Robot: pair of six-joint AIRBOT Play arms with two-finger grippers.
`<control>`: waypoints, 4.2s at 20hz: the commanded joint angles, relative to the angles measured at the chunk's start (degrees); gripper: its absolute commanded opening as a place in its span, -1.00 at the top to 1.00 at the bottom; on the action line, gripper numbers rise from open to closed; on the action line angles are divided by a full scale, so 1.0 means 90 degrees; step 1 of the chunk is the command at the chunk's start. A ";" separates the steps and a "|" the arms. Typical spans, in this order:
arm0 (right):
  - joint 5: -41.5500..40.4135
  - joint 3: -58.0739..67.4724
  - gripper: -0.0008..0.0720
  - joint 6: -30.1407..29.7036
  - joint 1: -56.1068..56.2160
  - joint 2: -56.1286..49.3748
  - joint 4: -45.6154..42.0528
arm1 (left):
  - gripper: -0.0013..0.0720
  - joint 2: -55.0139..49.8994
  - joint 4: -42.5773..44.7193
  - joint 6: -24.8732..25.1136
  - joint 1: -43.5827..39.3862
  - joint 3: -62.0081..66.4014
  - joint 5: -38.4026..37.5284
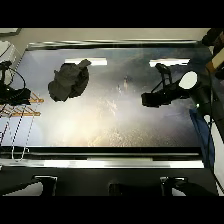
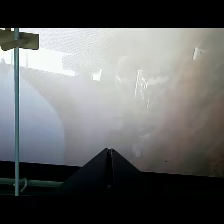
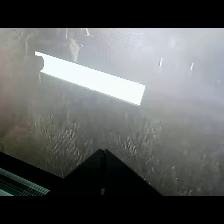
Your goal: Fold the clothes and pants, and hang the long-sleeved shirts on hangers.
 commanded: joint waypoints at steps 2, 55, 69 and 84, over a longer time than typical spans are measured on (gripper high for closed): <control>0.0000 0.0007 0.89 0.0002 0.0005 0.0005 0.0000 | 0.92 0.0002 0.0002 0.0000 0.0000 -0.0002 0.0000; 0.0401 0.0005 0.88 0.0432 0.0002 0.0359 0.0189 | 0.93 -0.3237 -0.2492 -0.0692 -0.3801 0.2569 0.0083; 0.1367 0.0005 0.73 0.0877 -0.0007 0.2839 -0.1066 | -1.00 -0.3526 -0.2856 -0.0906 -0.6387 0.1928 0.1416; 0.0180 -0.4165 -0.35 -0.1263 -0.3968 0.1846 0.2416 | -1.00 0.0049 -0.1569 -0.0665 -0.1615 0.1982 0.0032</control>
